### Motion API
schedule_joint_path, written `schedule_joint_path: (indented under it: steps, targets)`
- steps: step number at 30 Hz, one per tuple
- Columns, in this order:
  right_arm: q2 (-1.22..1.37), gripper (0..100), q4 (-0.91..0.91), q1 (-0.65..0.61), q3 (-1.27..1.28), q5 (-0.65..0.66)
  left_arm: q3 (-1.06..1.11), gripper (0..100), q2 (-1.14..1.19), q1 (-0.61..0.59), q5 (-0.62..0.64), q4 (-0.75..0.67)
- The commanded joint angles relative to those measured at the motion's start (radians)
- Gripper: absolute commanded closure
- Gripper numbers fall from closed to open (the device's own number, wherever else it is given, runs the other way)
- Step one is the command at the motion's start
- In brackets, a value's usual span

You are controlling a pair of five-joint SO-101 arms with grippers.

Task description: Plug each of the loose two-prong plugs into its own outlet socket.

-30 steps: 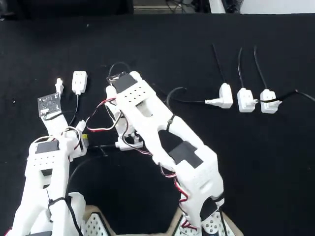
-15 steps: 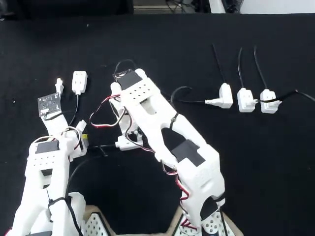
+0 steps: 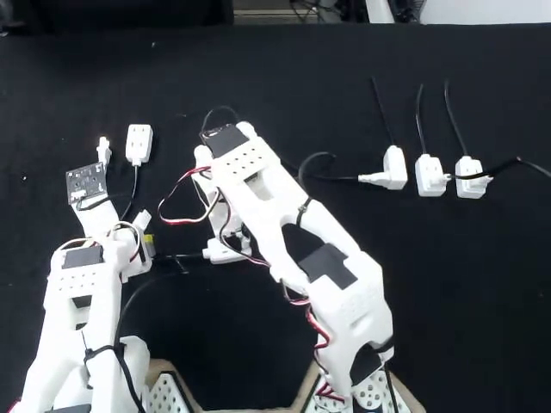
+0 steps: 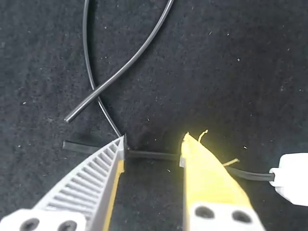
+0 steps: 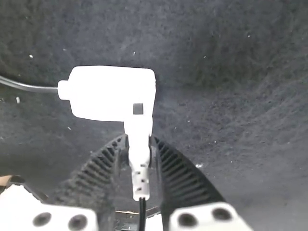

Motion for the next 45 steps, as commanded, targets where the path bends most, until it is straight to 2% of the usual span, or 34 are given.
schedule_joint_path:
  steps: [1, 10, 17, 26, 36, 45]
  targets:
    - [0.025, 98.8, 0.035, 0.021, -0.073, -0.003, -0.012, 81, -0.023, -0.010, 0.011, -0.006]
    - [0.071, 98.8, 0.035, 0.020, -0.104, -0.002, -0.012, 81, -0.023, -0.012, 0.011, -0.006]
    - [0.079, 98.8, 0.035, 0.020, -0.104, 0.084, -0.012, 81, -0.023, -0.012, 0.011, -0.006]
    - [-0.189, 98.8, 0.035, 0.020, -0.081, 0.091, -0.012, 81, -0.023, -0.012, 0.011, -0.006]
    - [-0.300, 98.8, 0.005, 0.061, 0.186, 0.244, -0.012, 81, -0.023, -0.012, 0.009, -0.006]
    - [-0.410, 98.8, -0.144, 0.140, 0.374, 0.247, -0.010, 81, -0.023, -0.012, 0.009, -0.006]
